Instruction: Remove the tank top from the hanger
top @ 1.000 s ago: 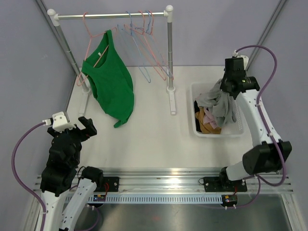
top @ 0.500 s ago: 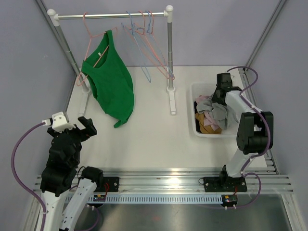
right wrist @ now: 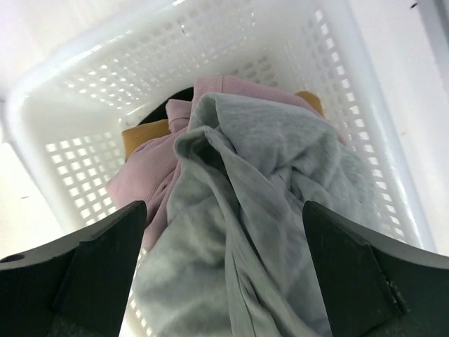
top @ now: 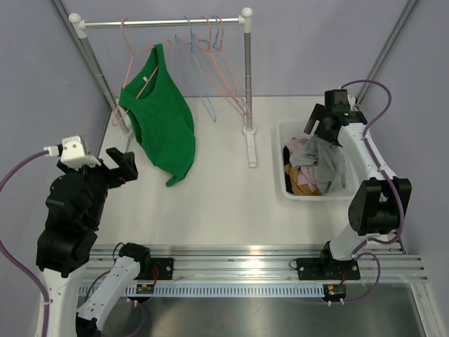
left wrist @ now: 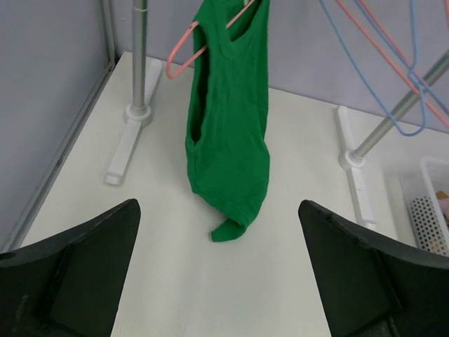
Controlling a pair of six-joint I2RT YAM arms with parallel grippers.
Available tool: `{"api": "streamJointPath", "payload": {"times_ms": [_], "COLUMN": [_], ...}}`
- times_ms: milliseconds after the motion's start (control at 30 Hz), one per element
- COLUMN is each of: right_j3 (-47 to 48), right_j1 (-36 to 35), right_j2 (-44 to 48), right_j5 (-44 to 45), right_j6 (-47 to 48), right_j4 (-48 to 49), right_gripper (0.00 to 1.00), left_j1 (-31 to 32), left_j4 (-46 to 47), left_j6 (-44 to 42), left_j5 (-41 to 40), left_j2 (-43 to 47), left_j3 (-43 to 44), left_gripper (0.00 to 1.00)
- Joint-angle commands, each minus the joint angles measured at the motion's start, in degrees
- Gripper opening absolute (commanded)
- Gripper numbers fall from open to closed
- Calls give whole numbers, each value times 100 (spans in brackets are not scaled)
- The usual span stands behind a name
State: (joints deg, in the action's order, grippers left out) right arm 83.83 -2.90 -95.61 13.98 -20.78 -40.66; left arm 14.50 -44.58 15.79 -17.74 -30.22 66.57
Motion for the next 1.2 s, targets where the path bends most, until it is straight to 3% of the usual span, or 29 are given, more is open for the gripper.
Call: {"api": "streamJointPath", "payload": {"times_ms": [0,133,200,233,400,433,533,833,967,1167], "right_j3": [493,389,48,-129,-1602,-1911,-3011,-2943,-2855,-2995], "right_j1": [-44,-27,-27,-36,-36,-44,-62,-473,-660,-660], "right_j2": [657,1421,2097,2334,3811,4005,4752,5782,5957,6028], "right_j5": [158,-438,-1254,-2214,-4804,-5634,-6546,-6057,-6064,-6065], "right_j6": [74,153,57,47,-671,-926,-2113,-1254,-1209,-1289], "right_j4": [-565,-532,-338,-76,1102,1766,3078,1642,1544,1685], "right_gripper": [100,99,99,99,100,99,99,99,100,100], "left_j1": [-26,-26,-26,-26,-123,-149,-491,-1703,-2425,-2540], "left_j4": [-16,439,695,844,1337,1372,1372,2085,2216,1778], "left_j6": [-295,-603,-691,-752,-1191,-1236,-1280,-1826,-1379,-1438], "left_j5": [482,482,306,271,340,332,410,2272,3887,4402], "left_j2": [-606,-1240,-1679,-1889,-3276,-3471,-4217,-5318,-5960,-6997], "left_j3": [733,1253,1481,1595,2499,2693,3299,3696,4065,5085], "left_gripper": [99,99,99,99,99,99,99,99,99,72]}}
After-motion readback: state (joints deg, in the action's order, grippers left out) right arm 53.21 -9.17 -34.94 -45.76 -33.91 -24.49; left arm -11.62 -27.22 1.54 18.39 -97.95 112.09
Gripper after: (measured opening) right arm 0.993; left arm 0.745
